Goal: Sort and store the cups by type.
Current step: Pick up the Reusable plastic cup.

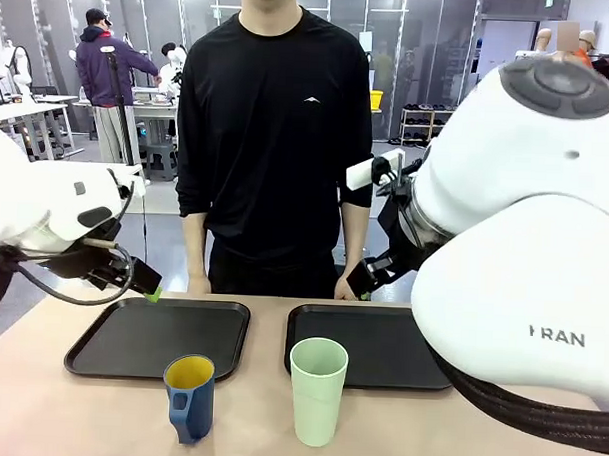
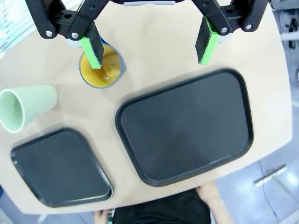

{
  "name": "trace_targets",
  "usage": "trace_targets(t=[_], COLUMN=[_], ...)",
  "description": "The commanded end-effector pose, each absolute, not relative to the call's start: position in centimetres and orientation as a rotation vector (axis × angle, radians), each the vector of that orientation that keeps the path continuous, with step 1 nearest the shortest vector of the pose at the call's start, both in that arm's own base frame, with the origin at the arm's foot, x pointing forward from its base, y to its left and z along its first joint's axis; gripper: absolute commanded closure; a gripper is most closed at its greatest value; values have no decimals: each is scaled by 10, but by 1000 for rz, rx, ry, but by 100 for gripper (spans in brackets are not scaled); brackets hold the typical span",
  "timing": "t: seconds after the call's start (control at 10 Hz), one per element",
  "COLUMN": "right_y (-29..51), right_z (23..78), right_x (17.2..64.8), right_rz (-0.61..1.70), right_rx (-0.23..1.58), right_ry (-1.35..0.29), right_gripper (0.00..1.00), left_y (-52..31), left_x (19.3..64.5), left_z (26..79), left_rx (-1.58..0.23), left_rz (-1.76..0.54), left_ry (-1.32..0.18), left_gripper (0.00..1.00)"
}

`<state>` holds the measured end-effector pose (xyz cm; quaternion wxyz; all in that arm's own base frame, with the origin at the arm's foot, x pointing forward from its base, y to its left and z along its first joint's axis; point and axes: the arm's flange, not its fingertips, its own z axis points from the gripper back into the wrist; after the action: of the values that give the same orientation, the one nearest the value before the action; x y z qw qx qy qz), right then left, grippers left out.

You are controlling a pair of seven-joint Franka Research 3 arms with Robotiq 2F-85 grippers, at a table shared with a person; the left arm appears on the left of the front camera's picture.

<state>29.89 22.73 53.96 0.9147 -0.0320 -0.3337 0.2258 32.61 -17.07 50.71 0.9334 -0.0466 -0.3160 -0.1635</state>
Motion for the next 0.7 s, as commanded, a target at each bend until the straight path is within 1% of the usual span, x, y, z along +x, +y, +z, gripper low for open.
trace_targets(t=[0.0, 0.3, 0.6], right_y=[229, 224, 220], right_z=[547, 545, 542], right_x=[287, 286, 288], right_rz=[401, 405, 426], right_rx=[-120, -79, -115], right_ry=[-710, -705, -717], right_gripper=[0, 0, 0], left_y=[-179, -181, -179], left_x=[307, 302, 302], left_z=[520, 521, 518], left_rx=[-100, -93, -80], left_rz=[-327, -350, -342], left_ry=[-646, -649, -646], left_gripper=[0, 0, 0])
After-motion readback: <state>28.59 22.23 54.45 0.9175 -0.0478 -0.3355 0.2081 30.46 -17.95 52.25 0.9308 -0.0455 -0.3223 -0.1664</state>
